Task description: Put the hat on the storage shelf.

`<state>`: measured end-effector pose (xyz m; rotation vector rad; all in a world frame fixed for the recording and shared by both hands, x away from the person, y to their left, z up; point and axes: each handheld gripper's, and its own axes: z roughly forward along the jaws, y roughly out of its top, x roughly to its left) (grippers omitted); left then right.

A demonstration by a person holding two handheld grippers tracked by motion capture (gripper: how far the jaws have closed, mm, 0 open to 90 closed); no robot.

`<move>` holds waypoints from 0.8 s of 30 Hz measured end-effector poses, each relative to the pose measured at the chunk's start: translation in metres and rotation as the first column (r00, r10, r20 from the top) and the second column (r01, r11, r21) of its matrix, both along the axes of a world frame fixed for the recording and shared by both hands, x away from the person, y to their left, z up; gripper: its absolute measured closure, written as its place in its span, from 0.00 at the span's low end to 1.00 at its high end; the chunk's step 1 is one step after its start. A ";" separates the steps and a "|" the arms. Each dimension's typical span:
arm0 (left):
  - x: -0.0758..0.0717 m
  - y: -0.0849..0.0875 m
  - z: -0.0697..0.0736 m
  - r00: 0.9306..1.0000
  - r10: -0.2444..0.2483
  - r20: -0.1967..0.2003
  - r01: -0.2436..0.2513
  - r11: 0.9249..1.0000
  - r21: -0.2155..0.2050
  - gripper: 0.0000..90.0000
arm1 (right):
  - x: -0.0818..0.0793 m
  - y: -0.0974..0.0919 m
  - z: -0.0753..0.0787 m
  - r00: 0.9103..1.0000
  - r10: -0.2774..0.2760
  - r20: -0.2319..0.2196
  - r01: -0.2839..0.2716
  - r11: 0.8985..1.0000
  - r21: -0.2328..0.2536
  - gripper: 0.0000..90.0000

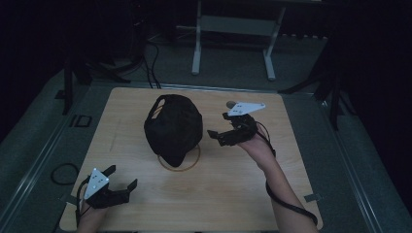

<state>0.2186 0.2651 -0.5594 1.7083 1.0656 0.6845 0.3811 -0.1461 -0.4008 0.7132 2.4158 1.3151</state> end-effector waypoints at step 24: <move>-0.002 0.001 0.000 1.000 -0.009 0.007 0.009 1.000 -0.009 0.06 | -0.011 -0.009 -0.044 1.000 0.006 -0.026 -0.006 1.000 -0.012 0.15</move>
